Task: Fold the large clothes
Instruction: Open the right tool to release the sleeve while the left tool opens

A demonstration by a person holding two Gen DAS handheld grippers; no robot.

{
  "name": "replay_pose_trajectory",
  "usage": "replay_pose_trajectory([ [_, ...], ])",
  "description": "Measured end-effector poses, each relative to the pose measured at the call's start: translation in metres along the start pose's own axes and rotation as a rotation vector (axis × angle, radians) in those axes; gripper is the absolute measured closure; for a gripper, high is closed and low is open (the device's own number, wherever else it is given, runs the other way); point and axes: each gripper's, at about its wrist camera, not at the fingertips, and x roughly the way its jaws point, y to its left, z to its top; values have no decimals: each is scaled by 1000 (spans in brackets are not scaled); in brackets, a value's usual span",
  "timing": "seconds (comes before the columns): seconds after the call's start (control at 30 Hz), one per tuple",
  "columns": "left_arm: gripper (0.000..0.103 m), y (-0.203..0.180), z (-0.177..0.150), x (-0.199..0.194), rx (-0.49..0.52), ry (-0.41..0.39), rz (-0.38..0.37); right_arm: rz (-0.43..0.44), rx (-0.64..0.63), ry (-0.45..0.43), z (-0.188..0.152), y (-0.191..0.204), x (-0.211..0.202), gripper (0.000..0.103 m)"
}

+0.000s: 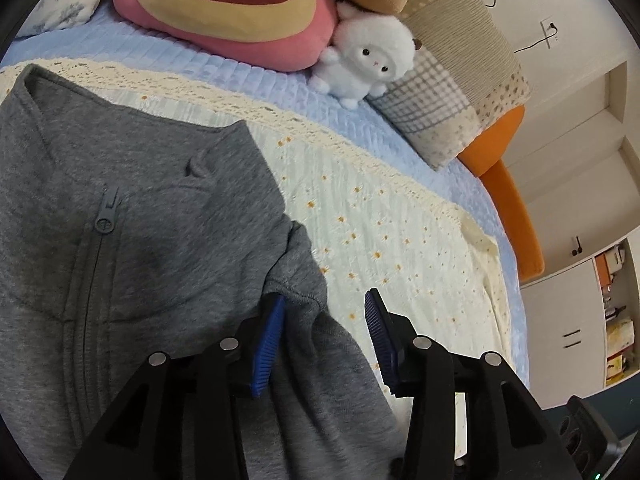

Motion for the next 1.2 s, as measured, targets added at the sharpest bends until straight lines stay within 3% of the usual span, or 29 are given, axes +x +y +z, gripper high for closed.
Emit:
replay_pose_trajectory([
  [0.17,56,-3,0,-3,-7,-55,-23,7,76,-45,-5,-32,-19,100],
  [0.23,51,-4,-1,8,28,-35,83,18,98,-36,-10,-40,-16,100],
  [0.27,50,-3,-1,12,37,-20,100,14,99,-31,-10,-42,-12,100],
  [0.47,50,-1,-1,9,36,-24,90,-19,38,-44,-12,-30,-8,95],
  [0.5,50,-1,0,2,19,-30,65,-16,34,-55,-9,-30,-11,91],
  [0.57,49,-6,0,-16,20,-44,10,-9,23,-97,-11,-28,-33,68],
  [0.63,49,-14,-2,-29,54,-54,-23,-15,-8,-143,-16,-21,-56,56],
  [0.73,47,-31,-6,-40,92,-37,-105,22,-56,-149,-32,-7,-78,61],
  [0.77,47,-37,-9,-38,108,-17,-126,32,-73,-136,-40,-1,-81,74],
  [0.8,47,-41,-12,-35,119,2,-133,35,-87,-126,-45,3,-81,79],
  [0.87,47,-49,-20,-25,142,46,-123,45,-113,-78,-61,14,-77,85],
  [1.0,48,-37,-36,3,144,105,10,47,-136,-17,-81,24,-59,85],
  [1.03,50,-30,-37,5,138,105,29,56,-129,4,-86,24,-51,85],
  [1.1,65,-20,-35,6,134,90,30,76,-125,27,-94,25,-40,85],
  [1.2,77,-11,-29,8,119,102,23,66,-148,14,-100,29,-30,84],
])
